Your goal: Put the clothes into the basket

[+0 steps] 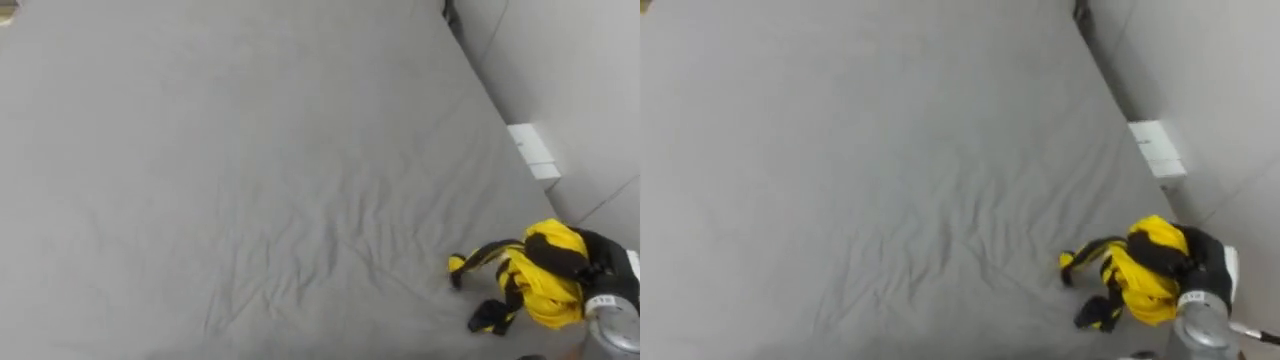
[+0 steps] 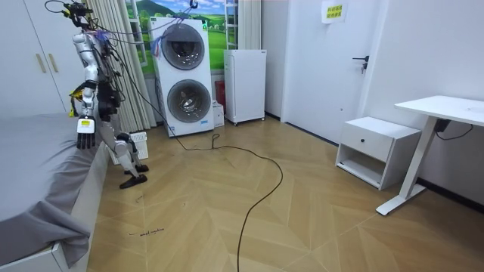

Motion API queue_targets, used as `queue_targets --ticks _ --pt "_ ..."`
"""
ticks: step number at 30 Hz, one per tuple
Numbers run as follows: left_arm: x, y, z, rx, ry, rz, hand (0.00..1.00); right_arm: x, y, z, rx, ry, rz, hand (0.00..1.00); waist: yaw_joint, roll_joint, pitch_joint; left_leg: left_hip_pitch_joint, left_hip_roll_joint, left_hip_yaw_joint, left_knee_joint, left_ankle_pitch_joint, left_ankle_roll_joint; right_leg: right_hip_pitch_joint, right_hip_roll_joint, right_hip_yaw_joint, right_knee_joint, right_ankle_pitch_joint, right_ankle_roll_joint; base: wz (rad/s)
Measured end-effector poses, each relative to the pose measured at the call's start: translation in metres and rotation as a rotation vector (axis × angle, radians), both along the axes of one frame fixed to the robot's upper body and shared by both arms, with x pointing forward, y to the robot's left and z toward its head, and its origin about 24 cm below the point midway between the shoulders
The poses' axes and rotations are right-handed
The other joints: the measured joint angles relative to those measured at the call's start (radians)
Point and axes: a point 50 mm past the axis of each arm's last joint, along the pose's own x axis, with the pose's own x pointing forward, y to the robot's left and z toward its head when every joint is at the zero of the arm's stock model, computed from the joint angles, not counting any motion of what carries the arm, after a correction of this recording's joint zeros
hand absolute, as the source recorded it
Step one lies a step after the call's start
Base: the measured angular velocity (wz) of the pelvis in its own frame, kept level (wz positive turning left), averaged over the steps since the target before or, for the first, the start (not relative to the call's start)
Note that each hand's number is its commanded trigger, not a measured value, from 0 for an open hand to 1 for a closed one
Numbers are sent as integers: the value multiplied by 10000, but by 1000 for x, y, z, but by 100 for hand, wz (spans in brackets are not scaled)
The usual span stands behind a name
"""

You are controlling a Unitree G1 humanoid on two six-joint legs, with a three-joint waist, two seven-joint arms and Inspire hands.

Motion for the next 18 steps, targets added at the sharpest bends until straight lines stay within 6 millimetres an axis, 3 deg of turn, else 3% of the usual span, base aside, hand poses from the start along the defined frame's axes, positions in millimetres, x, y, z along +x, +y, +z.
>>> queue_targets --ticks 2,6,12,18 --pt "-6 2 0 8 181 146 0 -11 -4 -4 79 166 -262 100 -35 0 6 126 41 294 -22 -1 -1 0 82 408 7 21 4 -33" --pt "-20 6 0 70 517 190 0 -26 -8 -10 61 529 -503 100 -274 13 23 249 112 656 -24 -5 -6 4 154 727 4 50 -36 -29" --pt "-32 10 1 110 942 -31 0 -52 -17 -19 20 1089 -1358 100 -597 216 180 301 273 1123 -24 -33 -42 -116 378 1266 -84 206 -69 -23" --pt "-34 9 0 122 1258 -136 0 -67 -18 -36 239 2015 -1857 100 -821 525 157 -100 400 1313 26 -124 -77 -765 567 1742 101 375 -96 -25"
